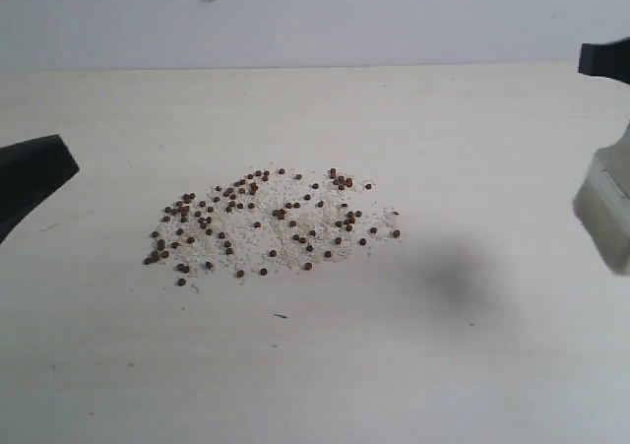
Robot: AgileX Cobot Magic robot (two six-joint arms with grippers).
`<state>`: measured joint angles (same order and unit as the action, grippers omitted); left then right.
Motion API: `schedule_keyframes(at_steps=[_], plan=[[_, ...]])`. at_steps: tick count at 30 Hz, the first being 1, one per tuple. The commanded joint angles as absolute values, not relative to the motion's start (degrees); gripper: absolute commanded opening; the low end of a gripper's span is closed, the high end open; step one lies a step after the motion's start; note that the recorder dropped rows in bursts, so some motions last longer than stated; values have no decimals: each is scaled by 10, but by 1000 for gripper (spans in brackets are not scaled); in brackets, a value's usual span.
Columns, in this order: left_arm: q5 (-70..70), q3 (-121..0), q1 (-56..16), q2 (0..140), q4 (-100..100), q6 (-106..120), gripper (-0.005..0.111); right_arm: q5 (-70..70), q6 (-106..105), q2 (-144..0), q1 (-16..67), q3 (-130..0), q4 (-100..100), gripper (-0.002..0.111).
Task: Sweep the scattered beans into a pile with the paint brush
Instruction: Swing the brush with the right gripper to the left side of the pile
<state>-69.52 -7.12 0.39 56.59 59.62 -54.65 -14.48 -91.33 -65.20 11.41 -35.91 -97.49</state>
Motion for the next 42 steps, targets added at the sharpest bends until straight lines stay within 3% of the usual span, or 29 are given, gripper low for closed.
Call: schedule_keyframes(at_steps=[1,6,15,23,29,34,42], plan=[[-700,0,6,464,554,-539,0,-194,-644,-640,113,-353,-722,0],[-663,0,6,330,572,-592,0,-289,-90,-674,113,-294,-246,0],[-463,0,6,264,558,-634,0,-445,315,-734,113,-281,110,0],[-360,0,6,244,522,-594,0,-556,308,-806,203,-277,87,0],[-147,0,7,150,271,-384,0,-571,256,-848,240,-280,41,0],[-34,0,7,78,231,-331,0,-574,256,-854,240,-287,59,0],[53,0,7,16,227,-356,0,-535,405,-855,251,-362,279,0]])
